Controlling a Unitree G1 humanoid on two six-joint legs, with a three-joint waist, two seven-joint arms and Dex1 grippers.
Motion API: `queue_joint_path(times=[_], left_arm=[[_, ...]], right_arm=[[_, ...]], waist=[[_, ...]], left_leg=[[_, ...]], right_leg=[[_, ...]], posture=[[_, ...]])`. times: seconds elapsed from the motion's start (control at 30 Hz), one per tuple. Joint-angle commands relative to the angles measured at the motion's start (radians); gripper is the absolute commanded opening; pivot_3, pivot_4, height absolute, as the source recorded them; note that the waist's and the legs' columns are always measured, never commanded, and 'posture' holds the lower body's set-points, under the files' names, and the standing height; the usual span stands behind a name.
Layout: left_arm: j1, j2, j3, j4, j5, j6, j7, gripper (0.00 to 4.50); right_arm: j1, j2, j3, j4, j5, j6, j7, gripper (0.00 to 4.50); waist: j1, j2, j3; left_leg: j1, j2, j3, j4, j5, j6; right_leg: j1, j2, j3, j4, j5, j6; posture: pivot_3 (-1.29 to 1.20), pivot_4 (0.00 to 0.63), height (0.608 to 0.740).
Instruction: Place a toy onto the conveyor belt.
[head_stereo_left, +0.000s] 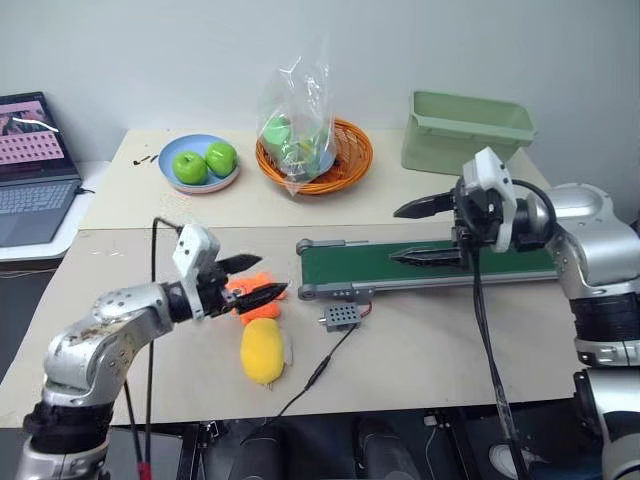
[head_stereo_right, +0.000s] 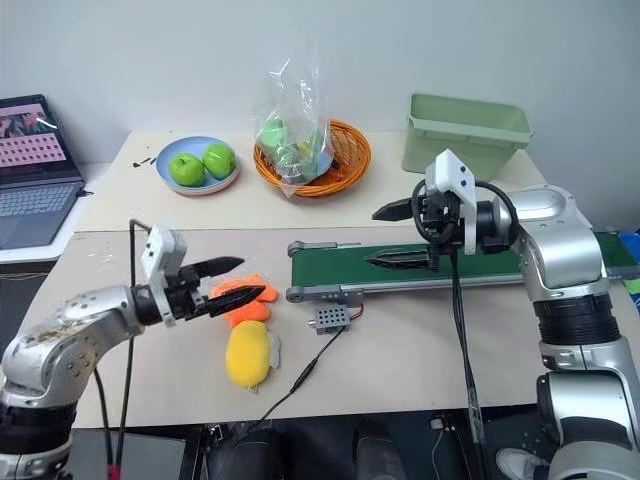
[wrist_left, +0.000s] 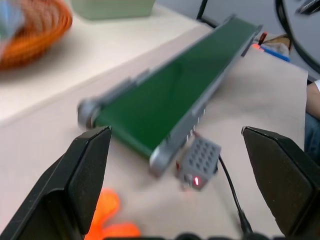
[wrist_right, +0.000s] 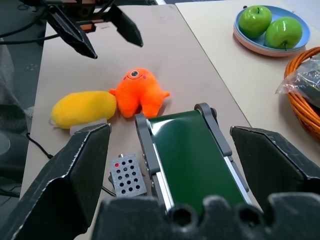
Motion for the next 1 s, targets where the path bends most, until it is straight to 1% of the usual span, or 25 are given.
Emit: queue_joint_path(times=[0.03, 0.13, 0.23, 0.33, 0.4, 0.47, 0.57, 0.7, 0.87, 1.0], left_arm=[[0.1, 0.006, 0.176, -0.062, -0.214, 0.158, 0.066, 4.45], [0.155, -0.01, 0.252, -0.04, -0.337, 0.253, 0.147, 4.45], [0.225, -0.012, 0.286, 0.005, -0.413, 0.364, 0.232, 4.45], [0.324, -0.024, 0.32, 0.061, -0.491, 0.448, 0.282, 4.45], [0.338, -0.038, 0.353, 0.118, -0.544, 0.464, 0.318, 4.45], [0.316, -0.059, 0.377, 0.193, -0.577, 0.463, 0.369, 4.45], [0.279, -0.099, 0.373, 0.252, -0.617, 0.473, 0.472, 4.45], [0.247, -0.17, 0.339, 0.278, -0.667, 0.476, 0.591, 4.45], [0.244, -0.208, 0.275, 0.282, -0.652, 0.478, 0.648, 4.45], [0.231, -0.21, 0.23, 0.292, -0.618, 0.479, 0.664, 4.45]], right_arm=[[-0.011, -0.002, -0.019, 0.003, 0.002, -0.028, 0.005, 4.5], [-0.011, 0.007, -0.011, 0.011, 0.0, -0.035, 0.008, 4.5], [-0.012, 0.017, -0.003, 0.017, -0.004, -0.042, 0.006, 4.5], [-0.008, 0.022, 0.0, 0.013, -0.004, -0.04, 0.005, 4.5], [-0.004, 0.022, -0.001, 0.009, -0.005, -0.038, 0.006, 4.5], [-0.002, 0.018, -0.002, 0.01, -0.007, -0.038, 0.008, 4.5], [-0.003, 0.011, -0.006, 0.011, -0.008, -0.037, 0.01, 4.5], [0.01, 0.0, -0.016, -0.005, -0.007, -0.032, 0.002, 4.5], [0.034, -0.016, -0.03, -0.035, 0.002, -0.019, -0.012, 4.5], [0.045, -0.027, -0.042, -0.05, 0.007, -0.012, -0.023, 4.5]], waist=[[-0.001, 0.0, 0.0], [0.0, 0.0, 0.0], [0.003, 0.0, 0.0], [-0.002, 0.0, 0.0], [-0.002, 0.0, 0.0], [0.002, 0.0, 0.0], [0.008, 0.0, 0.0], [0.004, 0.0, 0.0], [0.003, 0.0, 0.0], [0.004, 0.002, -0.001]], left_leg=[[0.0, 0.0, 0.0, 0.0, 0.0, 0.0], [0.0, 0.001, 0.0, 0.0, 0.0, 0.0], [0.001, 0.0, 0.0, 0.0, 0.0, 0.0], [0.002, 0.0, 0.0, 0.0, 0.0, 0.0], [0.002, 0.0, 0.001, -0.001, 0.0, 0.0], [0.002, 0.0, 0.001, -0.001, 0.0, 0.0], [0.005, 0.0, 0.0, -0.001, 0.0, 0.0], [0.006, -0.001, 0.0, -0.001, 0.0, 0.0], [0.004, -0.001, 0.0, -0.001, 0.0, 0.0], [0.007, -0.001, 0.0, -0.001, 0.0, 0.0]], right_leg=[[0.0, 0.0, 0.0, 0.0, 0.0, 0.0], [-0.001, 0.0, 0.0, 0.0, 0.0, 0.0], [0.0, 0.0, 0.0, 0.0, 0.0, 0.0], [0.001, 0.0, 0.0, 0.0, 0.0, 0.0], [0.0, 0.0, 0.001, 0.0, -0.001, -0.001], [0.0, 0.0, 0.0, 0.001, -0.001, -0.001], [0.002, 0.0, -0.001, 0.002, -0.001, -0.002], [0.003, -0.001, 0.0, 0.002, -0.001, -0.003], [0.002, -0.001, 0.0, 0.001, -0.001, -0.003], [0.003, -0.001, 0.0, 0.002, -0.001, -0.003]], posture=[[0.0, 0.15, 0.74], [0.0, 0.15, 0.74], [0.0, 0.15, 0.74], [0.0, 0.15, 0.74], [0.0, 0.15, 0.74], [0.0, 0.15, 0.74], [0.0, 0.15, 0.74], [0.0, 0.15, 0.74], [0.0, 0.15, 0.74], [0.0, 0.15, 0.74]])
